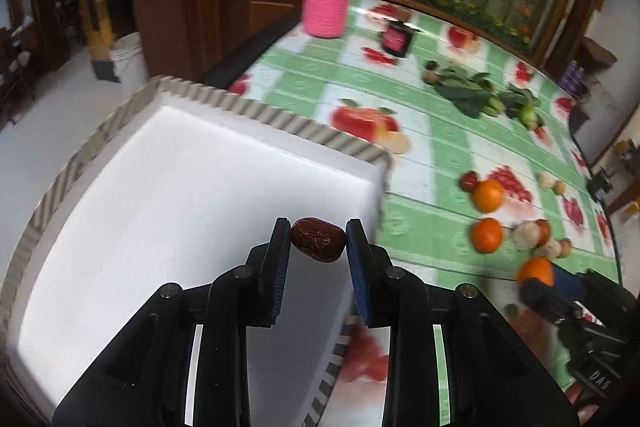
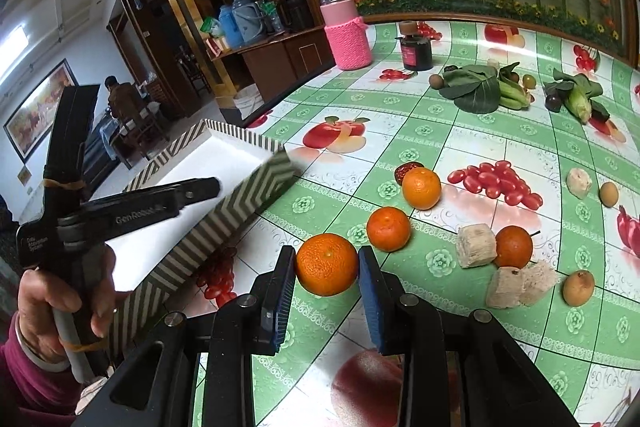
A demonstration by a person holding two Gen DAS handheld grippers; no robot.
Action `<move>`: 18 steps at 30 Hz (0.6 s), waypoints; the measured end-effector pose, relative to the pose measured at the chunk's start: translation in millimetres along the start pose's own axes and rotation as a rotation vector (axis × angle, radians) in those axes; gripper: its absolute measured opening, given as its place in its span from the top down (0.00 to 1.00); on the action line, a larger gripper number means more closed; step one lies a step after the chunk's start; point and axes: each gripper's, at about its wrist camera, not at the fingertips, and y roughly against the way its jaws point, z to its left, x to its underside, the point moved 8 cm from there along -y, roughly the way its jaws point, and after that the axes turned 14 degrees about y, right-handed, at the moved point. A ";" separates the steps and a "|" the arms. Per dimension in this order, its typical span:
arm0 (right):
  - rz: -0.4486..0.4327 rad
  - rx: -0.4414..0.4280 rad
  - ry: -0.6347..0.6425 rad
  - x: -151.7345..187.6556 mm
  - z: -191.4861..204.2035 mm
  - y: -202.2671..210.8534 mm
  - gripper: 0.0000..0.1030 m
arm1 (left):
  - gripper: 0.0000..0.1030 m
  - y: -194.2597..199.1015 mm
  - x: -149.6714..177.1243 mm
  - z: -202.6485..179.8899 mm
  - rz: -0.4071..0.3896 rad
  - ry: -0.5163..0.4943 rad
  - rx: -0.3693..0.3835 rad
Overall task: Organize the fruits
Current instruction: 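Carry the date and orange over the white tray and release both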
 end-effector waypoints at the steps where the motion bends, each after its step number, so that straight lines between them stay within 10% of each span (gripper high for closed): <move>1: 0.001 0.001 0.000 -0.6 -1.1 -0.4 0.70 | 0.73 0.5 1.5 -7.5 0.000 -0.015 0.008; 18: 0.025 -0.127 0.155 -74.9 66.5 -73.1 0.70 | 0.73 20.2 -36.3 61.4 0.012 -0.020 -0.105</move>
